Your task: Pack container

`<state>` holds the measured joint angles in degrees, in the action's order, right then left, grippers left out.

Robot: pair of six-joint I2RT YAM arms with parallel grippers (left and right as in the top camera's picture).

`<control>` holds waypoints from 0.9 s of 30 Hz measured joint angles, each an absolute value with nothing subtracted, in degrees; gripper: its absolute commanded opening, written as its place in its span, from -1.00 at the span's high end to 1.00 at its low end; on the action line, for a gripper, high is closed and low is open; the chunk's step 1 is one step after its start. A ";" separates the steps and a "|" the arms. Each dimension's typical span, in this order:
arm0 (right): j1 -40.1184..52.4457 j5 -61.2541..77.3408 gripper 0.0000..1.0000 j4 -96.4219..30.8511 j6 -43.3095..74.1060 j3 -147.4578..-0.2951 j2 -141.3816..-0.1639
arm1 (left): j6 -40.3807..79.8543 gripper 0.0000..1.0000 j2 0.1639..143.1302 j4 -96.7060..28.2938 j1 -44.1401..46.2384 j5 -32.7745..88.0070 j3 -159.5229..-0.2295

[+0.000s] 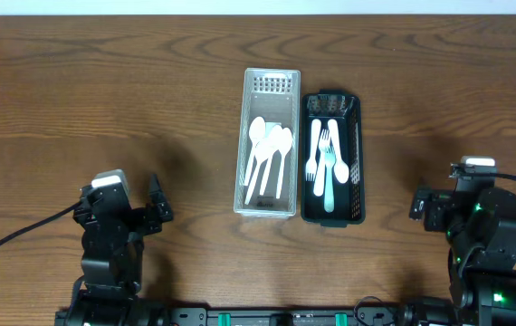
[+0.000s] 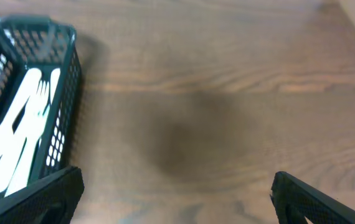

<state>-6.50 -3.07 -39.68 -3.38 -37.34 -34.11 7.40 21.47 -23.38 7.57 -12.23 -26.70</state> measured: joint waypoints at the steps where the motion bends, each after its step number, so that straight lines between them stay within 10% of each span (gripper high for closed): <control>1: -6.50 -3.07 -0.98 -40.49 -3.40 -37.34 -34.11 | 7.40 -0.96 21.50 -23.68 7.57 -12.23 -26.70; 27: -1.43 -1.26 -0.98 -51.72 -3.38 -36.91 -14.33 | 7.40 -0.96 21.63 -24.27 7.57 -12.23 -26.70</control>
<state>-1.43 -1.26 -51.72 -3.38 -36.91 -14.33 7.40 21.63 -24.27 7.57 -12.23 -26.70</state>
